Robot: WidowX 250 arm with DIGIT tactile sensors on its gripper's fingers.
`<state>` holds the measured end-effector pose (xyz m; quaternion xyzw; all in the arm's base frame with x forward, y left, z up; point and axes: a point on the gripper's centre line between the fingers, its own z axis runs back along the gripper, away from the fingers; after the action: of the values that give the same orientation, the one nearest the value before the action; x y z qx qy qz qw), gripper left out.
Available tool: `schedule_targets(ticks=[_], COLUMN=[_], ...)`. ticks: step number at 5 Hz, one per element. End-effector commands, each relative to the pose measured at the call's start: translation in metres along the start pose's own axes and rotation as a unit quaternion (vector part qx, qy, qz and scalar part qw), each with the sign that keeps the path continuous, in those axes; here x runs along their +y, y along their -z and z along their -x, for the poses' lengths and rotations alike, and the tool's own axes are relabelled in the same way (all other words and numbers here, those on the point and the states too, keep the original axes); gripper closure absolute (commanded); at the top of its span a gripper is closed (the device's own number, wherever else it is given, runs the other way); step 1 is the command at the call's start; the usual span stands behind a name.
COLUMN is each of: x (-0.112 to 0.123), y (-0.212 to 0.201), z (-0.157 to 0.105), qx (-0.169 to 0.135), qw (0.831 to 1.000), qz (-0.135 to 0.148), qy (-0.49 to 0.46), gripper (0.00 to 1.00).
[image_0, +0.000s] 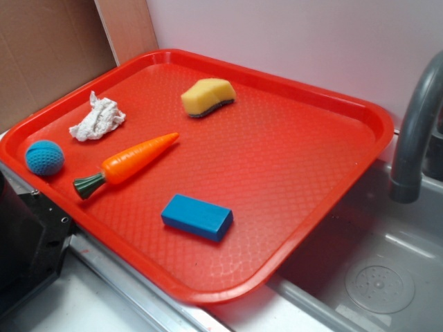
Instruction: Grab the blue block.
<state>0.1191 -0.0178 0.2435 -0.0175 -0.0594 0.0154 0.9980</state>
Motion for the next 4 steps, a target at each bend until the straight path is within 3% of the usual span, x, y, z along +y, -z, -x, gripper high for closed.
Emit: schedule_targets(ticks=[1, 2, 3, 4], x=[0.0, -0.02, -0.051, -0.073], y=[0.0, 0.054, 0.089, 0.113], z=[0.0, -0.028, -0.038, -0.032], qx=[0.0, -0.012, 0.051, 0.011], qw=[1.0, 0.992, 0.967, 0.93], qz=[0.0, 0.036, 0.005, 0.025], qy=[0.0, 0.122, 0.249, 0.368], gripper=[0.0, 0.0, 0.0, 0.0])
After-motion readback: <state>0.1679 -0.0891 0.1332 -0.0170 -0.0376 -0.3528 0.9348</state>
